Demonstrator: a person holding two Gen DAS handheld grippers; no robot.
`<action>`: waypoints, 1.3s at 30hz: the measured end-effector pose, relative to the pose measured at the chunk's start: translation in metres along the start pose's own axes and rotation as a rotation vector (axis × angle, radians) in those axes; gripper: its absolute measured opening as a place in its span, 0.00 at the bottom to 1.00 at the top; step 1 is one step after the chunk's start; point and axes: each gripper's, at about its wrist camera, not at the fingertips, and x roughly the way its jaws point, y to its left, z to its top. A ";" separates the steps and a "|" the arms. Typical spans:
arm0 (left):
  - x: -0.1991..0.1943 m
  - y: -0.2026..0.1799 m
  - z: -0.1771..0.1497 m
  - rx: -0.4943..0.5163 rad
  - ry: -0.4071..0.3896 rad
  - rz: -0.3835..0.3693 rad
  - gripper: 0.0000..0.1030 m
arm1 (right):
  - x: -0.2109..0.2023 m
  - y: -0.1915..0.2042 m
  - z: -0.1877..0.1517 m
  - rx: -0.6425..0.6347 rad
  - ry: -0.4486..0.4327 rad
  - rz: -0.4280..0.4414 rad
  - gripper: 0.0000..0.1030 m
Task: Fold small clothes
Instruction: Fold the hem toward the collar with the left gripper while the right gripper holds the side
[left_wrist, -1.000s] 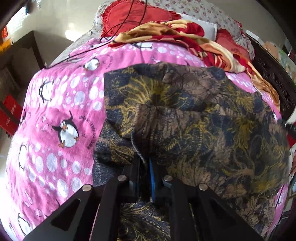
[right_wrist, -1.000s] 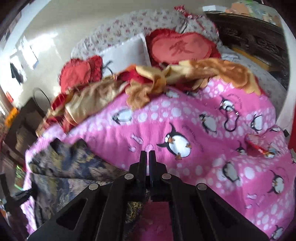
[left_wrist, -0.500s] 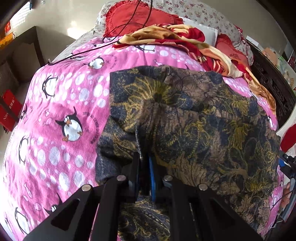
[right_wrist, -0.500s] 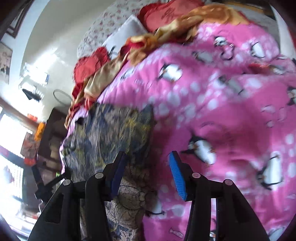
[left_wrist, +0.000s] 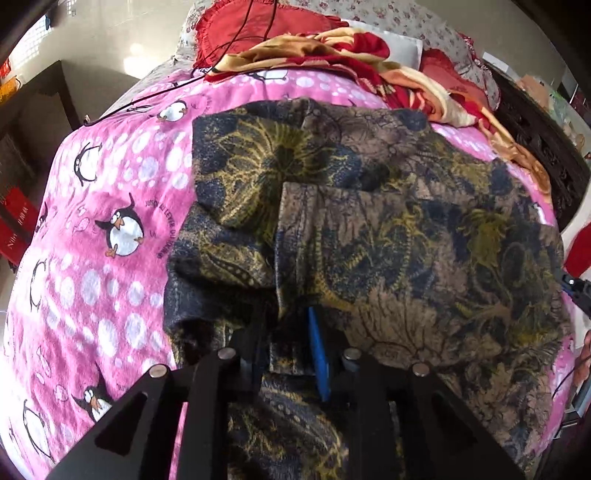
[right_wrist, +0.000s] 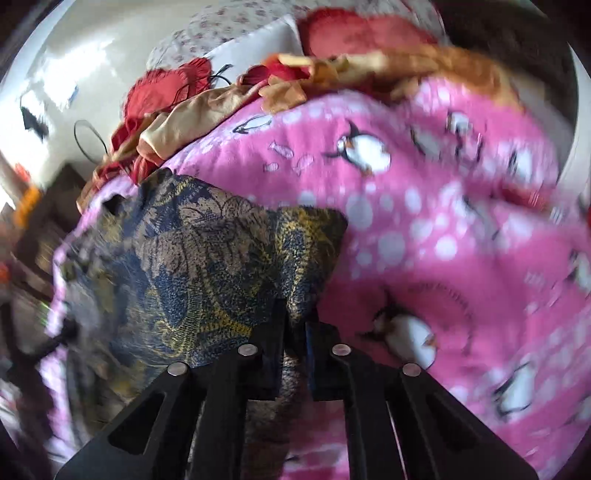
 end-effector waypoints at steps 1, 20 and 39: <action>-0.003 0.002 0.000 0.001 -0.004 -0.003 0.22 | -0.013 -0.003 -0.004 0.026 -0.016 0.044 0.33; -0.049 0.016 -0.013 -0.018 -0.064 0.010 0.33 | -0.033 0.032 -0.096 -0.037 -0.040 0.061 0.07; 0.004 -0.012 0.018 -0.018 0.005 -0.077 0.29 | -0.078 -0.005 -0.123 0.140 0.013 0.143 0.22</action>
